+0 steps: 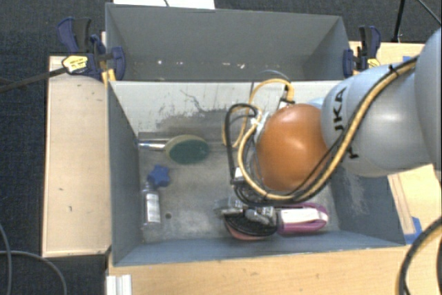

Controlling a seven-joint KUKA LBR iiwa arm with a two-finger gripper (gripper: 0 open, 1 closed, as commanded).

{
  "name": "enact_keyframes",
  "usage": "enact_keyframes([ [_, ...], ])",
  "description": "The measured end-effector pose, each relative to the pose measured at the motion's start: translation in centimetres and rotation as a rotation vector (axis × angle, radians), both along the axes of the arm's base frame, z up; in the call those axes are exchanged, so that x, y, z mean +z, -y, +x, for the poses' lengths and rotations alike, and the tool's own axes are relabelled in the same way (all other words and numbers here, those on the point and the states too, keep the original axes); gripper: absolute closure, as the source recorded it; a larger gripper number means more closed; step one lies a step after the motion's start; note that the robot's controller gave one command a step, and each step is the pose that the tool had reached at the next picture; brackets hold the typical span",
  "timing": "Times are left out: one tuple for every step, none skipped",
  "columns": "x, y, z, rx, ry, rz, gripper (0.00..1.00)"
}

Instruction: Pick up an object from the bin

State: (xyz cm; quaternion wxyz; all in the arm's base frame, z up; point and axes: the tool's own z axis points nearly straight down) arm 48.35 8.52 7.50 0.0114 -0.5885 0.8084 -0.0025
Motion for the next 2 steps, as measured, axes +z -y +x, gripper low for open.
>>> enact_keyframes([
  [4.4, -1.1, -0.2, -0.035, -0.016, -0.005, 1.0],
  [11.0, -1.7, -0.1, -0.056, -0.013, -0.005, 1.0],
])
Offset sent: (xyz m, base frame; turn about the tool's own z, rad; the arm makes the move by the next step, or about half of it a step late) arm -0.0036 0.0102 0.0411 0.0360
